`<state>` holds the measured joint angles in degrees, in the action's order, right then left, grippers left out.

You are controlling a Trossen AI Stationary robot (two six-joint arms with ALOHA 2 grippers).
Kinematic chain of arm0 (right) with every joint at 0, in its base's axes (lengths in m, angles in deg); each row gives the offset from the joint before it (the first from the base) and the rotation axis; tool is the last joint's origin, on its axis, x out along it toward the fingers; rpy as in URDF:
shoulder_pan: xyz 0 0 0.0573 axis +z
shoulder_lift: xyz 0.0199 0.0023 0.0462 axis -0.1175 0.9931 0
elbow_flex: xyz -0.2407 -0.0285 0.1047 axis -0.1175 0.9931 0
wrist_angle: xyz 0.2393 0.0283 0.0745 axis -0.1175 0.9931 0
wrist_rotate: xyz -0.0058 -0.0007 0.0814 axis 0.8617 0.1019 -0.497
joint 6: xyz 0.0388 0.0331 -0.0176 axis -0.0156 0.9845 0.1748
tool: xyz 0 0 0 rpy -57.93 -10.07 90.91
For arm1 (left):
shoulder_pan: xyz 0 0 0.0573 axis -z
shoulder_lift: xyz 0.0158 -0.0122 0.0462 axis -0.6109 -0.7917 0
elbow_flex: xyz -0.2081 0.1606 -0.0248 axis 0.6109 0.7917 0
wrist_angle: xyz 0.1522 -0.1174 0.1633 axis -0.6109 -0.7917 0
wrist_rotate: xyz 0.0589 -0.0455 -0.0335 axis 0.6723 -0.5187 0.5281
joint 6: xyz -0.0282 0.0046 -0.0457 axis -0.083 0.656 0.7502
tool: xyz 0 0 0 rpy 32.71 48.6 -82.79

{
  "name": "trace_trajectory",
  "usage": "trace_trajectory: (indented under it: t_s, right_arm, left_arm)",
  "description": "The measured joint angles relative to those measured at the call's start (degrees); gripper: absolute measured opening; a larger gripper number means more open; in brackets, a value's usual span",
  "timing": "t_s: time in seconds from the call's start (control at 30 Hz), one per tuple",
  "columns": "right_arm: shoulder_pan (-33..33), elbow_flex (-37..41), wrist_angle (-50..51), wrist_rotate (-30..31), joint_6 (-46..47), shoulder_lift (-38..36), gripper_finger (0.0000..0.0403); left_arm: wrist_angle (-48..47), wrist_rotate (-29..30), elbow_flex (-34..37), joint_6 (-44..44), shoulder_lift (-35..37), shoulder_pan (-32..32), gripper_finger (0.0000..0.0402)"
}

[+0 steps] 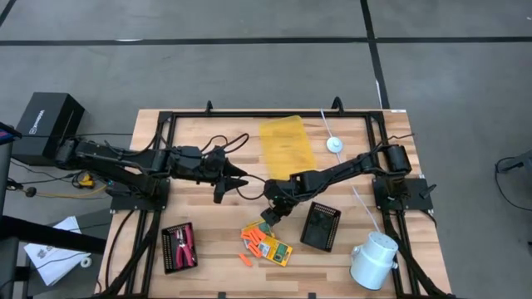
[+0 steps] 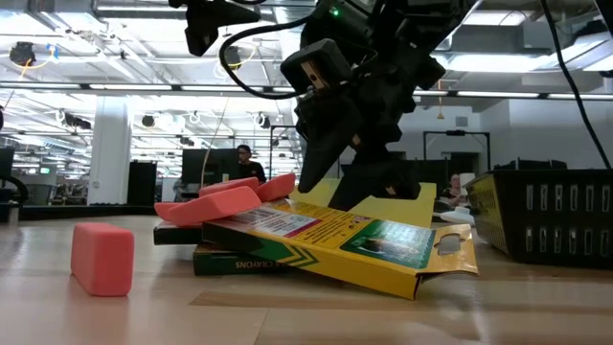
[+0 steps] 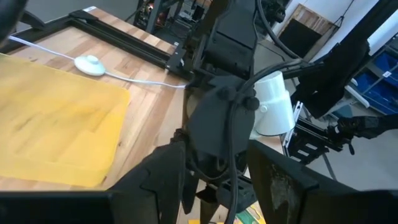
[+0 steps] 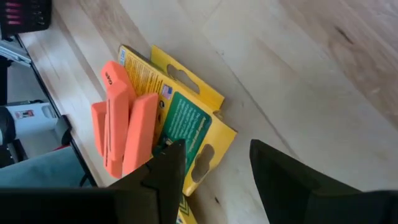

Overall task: Pick & Place School Supplies
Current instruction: Put the yellow crayon box into the yellow bin

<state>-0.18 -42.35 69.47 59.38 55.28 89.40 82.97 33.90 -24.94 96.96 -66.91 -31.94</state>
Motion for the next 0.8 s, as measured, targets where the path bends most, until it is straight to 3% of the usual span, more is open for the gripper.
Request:
trace_trajectory:
  t_s: [0.37,0.63,0.8]
  right_arm:
    - [0.92,0.00,-0.58,0.68,1.15,2.25,0.0171]
    - [0.55,-0.22,-10.15,-4.94,4.09,6.45,0.0170]
    - [-0.92,-0.13,-10.57,-4.64,4.55,6.50,0.0137]
  left_arm:
    - [-0.64,-0.04,0.00,0.00,0.00,-0.02,0.0167]
    - [-2.60,-0.56,0.07,0.04,0.02,0.00,0.0167]
    - [-3.01,-1.86,0.07,0.04,0.02,-0.02,0.0167]
